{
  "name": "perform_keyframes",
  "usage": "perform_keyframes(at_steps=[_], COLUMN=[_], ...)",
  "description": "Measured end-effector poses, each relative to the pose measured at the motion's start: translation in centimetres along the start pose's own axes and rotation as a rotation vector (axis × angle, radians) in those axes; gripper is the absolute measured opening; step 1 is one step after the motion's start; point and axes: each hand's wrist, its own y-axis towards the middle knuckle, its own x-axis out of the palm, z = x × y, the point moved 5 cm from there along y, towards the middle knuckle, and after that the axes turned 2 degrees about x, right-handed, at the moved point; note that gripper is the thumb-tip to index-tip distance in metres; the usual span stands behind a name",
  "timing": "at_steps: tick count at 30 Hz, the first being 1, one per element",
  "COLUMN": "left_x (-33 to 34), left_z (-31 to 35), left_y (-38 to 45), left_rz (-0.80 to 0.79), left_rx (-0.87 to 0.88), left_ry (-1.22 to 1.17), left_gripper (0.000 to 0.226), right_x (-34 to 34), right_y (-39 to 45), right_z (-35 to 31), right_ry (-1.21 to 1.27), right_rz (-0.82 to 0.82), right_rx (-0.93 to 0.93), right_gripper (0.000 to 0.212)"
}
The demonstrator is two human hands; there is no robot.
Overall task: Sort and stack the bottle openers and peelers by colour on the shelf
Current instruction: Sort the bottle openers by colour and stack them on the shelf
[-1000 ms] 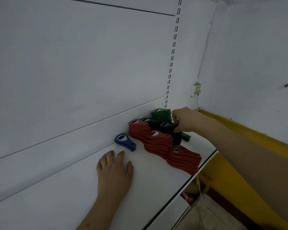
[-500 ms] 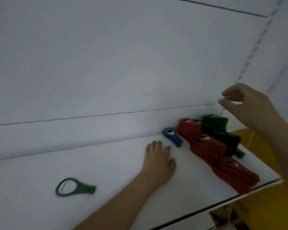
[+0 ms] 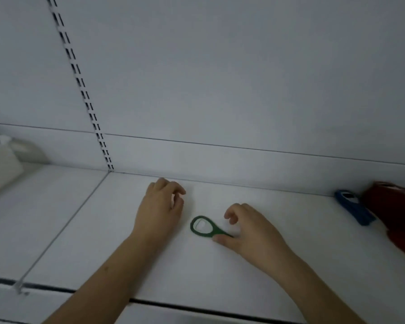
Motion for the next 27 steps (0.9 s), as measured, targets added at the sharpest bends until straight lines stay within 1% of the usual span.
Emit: perform_keyframes(at_steps=[2, 4, 8, 10, 12, 14, 15, 17, 19, 21, 23, 25, 27], left_x=[0.9, 1.3, 1.4, 1.5, 2.1, 3.6, 4.7, 7.2, 10.0, 12.7, 15.0, 17.0, 18.5], left_z=[-1.4, -1.4, -0.8, -0.5, 0.6, 2.7, 4.2, 7.7, 11.6, 15.6, 19.2, 22.1, 24.0], left_y=[0.2, 0.3, 0.2, 0.1, 0.1, 0.1, 0.1, -0.1, -0.5, -1.1, -1.7, -2.4, -2.8], left_rz=[-0.014, -0.017, -0.045, -0.081, -0.12, -0.189, -0.225, -0.287, -0.351, -0.415, -0.465, -0.478, -0.468], left_rx=[-0.082, -0.08, -0.051, -0.081, -0.063, 0.037, 0.093, 0.198, 0.293, 0.382, 0.434, 0.458, 0.41], left_ry=[0.061, 0.122, 0.199, 0.192, 0.179, 0.184, 0.174, 0.122, 0.062, 0.033, -0.002, -0.016, 0.019], left_gripper=[0.021, 0.023, 0.028, 0.031, 0.034, 0.038, 0.039, 0.038, 0.038, 0.039, 0.039, 0.04, 0.044], right_x=[0.9, 1.0, 0.5, -0.4, -2.1, -4.4, -5.9, -8.8, -11.2, -13.3, -16.5, -20.4, -24.2], right_y=[0.2, 0.5, 0.3, -0.4, -1.5, -2.9, -3.7, -5.7, -7.7, -10.0, -12.8, -16.2, -19.9], right_z=[-0.5, -0.7, -0.3, 0.3, 1.2, 2.4, 3.2, 5.1, 6.7, 8.1, 9.3, 10.9, 13.7], right_ry=[0.018, 0.063, 0.063, 0.056, 0.068, 0.137, 0.167, 0.143, 0.078, 0.072, 0.034, -0.009, 0.077], right_rz=[-0.065, -0.088, -0.125, -0.125, -0.073, 0.03, 0.106, 0.261, 0.334, 0.404, 0.562, 0.754, 0.931], right_rx=[0.001, 0.033, 0.087, 0.099, 0.102, 0.131, 0.151, 0.194, 0.231, 0.265, 0.289, 0.332, 0.423], right_gripper=[0.036, 0.03, 0.03, 0.03, 0.027, 0.021, 0.017, 0.009, 0.009, 0.009, 0.007, 0.006, 0.005])
